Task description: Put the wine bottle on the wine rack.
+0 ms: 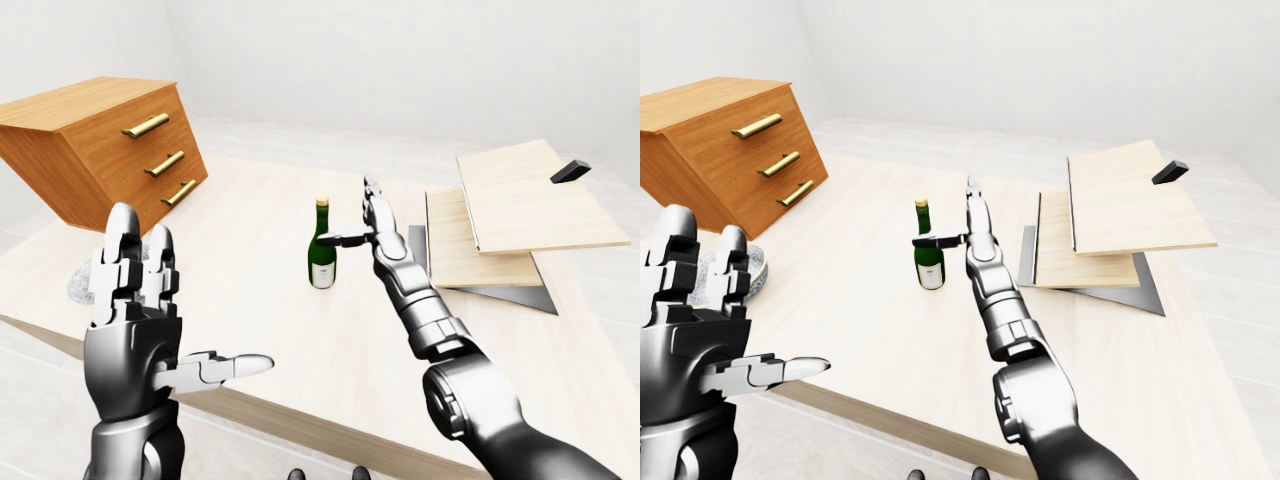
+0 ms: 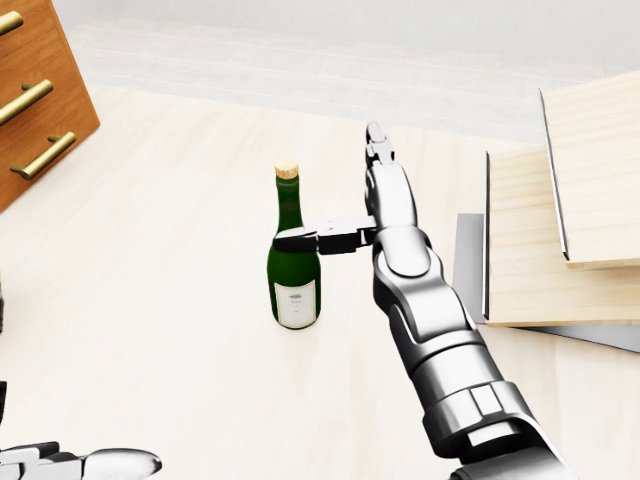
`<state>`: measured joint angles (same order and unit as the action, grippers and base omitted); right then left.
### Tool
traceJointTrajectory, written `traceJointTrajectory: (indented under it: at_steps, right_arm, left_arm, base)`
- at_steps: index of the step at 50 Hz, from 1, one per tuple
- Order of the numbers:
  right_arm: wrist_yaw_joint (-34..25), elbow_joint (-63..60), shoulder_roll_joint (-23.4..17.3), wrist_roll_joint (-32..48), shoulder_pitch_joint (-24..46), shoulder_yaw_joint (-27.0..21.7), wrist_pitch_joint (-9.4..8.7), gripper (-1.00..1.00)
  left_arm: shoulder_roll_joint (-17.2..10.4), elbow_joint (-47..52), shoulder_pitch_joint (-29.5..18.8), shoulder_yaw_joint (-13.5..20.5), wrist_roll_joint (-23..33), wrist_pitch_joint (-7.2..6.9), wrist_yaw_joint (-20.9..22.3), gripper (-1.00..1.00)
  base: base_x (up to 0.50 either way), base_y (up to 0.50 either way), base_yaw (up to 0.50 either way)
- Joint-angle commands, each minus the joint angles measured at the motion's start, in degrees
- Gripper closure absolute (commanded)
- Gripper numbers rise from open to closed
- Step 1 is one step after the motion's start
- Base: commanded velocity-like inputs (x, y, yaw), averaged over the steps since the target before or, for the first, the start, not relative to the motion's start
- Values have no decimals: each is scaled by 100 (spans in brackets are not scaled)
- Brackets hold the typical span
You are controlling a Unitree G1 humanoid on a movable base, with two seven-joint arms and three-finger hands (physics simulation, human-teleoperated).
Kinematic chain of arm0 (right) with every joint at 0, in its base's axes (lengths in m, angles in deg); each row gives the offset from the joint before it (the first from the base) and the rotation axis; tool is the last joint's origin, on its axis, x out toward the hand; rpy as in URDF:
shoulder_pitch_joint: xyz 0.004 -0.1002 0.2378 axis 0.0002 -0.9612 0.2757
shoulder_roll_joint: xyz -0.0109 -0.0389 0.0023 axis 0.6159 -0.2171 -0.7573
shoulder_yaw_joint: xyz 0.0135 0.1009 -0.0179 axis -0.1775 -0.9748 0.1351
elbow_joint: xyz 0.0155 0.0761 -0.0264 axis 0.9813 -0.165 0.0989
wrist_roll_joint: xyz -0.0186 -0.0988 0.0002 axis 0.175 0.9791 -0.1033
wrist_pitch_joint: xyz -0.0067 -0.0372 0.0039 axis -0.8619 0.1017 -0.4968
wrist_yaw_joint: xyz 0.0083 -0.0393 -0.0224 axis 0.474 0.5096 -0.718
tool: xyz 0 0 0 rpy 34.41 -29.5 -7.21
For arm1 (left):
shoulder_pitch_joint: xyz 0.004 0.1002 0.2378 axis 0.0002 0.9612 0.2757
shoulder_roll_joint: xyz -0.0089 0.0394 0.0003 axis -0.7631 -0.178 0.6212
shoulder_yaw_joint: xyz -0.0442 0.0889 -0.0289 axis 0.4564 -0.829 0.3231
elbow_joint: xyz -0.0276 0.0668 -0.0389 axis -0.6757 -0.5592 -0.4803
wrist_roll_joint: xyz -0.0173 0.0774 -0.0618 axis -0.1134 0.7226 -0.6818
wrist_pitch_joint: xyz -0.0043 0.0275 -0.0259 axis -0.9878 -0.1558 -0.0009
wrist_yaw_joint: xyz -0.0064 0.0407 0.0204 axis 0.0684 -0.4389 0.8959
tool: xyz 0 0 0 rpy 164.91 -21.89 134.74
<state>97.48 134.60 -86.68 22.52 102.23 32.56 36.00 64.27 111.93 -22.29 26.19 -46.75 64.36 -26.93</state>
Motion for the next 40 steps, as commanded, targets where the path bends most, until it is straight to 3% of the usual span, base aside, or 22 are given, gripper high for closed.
traceJointTrajectory:
  at_steps: [1,40]
  right_arm:
    - [44,569,62,2,175,-5,0,-100]
    - [130,943,196,282,537,79,0,-100]
  left_arm:
    - [-5,-146,-3,28,-10,0,11,-100]
    - [-19,-216,-27,44,22,0,40,-100]
  base:
    - [0,0,0]
    - [0,0,0]
